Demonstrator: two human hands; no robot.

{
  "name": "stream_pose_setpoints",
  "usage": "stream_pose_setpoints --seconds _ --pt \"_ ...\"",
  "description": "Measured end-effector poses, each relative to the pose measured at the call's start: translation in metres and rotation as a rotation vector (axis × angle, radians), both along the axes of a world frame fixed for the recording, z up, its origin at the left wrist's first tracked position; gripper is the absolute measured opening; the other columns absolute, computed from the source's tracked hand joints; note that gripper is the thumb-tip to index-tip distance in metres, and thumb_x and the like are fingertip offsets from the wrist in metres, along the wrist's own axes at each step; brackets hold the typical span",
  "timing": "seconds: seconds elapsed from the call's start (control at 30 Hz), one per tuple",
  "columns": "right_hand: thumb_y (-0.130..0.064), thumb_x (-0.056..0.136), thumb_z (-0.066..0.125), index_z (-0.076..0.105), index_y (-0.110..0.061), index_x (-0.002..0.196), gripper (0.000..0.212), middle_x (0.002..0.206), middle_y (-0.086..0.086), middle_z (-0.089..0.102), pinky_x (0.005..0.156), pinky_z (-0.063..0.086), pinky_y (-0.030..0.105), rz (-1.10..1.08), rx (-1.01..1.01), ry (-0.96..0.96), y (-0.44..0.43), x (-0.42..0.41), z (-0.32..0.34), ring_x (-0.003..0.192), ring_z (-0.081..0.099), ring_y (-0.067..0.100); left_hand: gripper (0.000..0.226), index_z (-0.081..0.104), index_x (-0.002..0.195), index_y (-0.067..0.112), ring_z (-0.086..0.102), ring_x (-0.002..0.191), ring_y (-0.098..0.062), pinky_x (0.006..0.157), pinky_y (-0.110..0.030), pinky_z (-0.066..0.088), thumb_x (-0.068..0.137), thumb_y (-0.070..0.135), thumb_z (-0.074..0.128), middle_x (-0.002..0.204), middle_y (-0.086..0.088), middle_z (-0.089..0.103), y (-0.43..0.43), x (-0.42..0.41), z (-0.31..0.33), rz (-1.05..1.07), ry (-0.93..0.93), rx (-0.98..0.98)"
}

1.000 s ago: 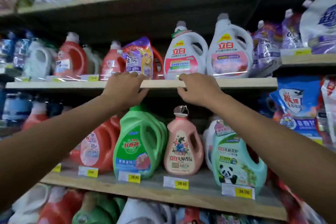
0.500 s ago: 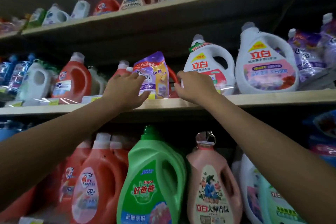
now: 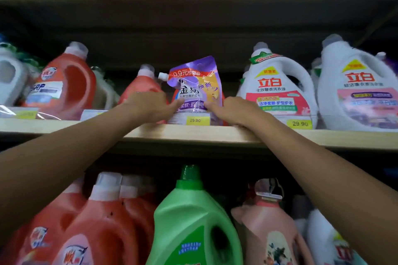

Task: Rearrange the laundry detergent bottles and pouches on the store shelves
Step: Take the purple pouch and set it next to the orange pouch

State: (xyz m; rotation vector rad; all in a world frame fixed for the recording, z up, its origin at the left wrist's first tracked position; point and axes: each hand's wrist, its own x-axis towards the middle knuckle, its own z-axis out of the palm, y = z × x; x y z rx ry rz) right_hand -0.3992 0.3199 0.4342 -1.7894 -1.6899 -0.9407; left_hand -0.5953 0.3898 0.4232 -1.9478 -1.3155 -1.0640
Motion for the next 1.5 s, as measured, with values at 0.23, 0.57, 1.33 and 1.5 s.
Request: stream_pose_setpoints --seconds 0.23,0.57,1.33,1.5 --pt "-0.07 0.081 0.047 0.056 -0.014 0.1 0.059 0.085 0.005 0.062 0.06 0.047 0.028 0.089 -0.196 0.385 0.013 -0.024 0.019 0.072 0.06 0.018 0.032 0.049 0.097 0.034 0.053 0.077 -0.001 0.068 -0.014 0.037 0.093 0.06 0.032 0.089 0.018 0.056 0.022 -0.002 0.011 -0.513 0.007 -0.236" --pt "-0.033 0.082 0.071 0.048 -0.032 0.079 0.023 0.083 -0.016 0.061 0.046 0.047 0.011 0.446 0.024 0.488 0.026 -0.022 0.009 0.061 0.062 -0.003 0.002 0.054 0.096 0.025 0.06 0.085 -0.013 0.072 -0.022 0.051 0.094 0.027 0.054 0.095 0.002 0.062 0.032 0.01 0.022 -0.872 -0.075 -0.386" --pt "-0.016 0.073 0.057 0.028 -0.042 0.142 0.079 0.13 -0.002 0.056 0.093 0.05 0.042 0.612 0.68 0.226 -0.064 -0.086 -0.002 0.118 0.054 0.019 0.035 0.054 0.115 0.014 0.064 0.077 0.01 0.066 -0.007 0.048 0.084 0.0 0.064 0.094 0.005 0.064 -0.06 0.001 -0.016 -1.501 -0.882 0.116" --pt "-0.025 0.073 0.067 0.03 -0.041 0.142 0.079 0.131 -0.008 0.057 0.094 0.049 0.034 0.611 0.596 0.253 -0.115 -0.057 -0.034 0.118 0.056 0.012 0.036 0.054 0.114 0.005 0.061 0.067 0.015 0.067 -0.004 0.047 0.082 -0.01 0.062 0.103 -0.002 0.061 -0.109 0.023 -0.049 -1.569 -0.896 0.046"
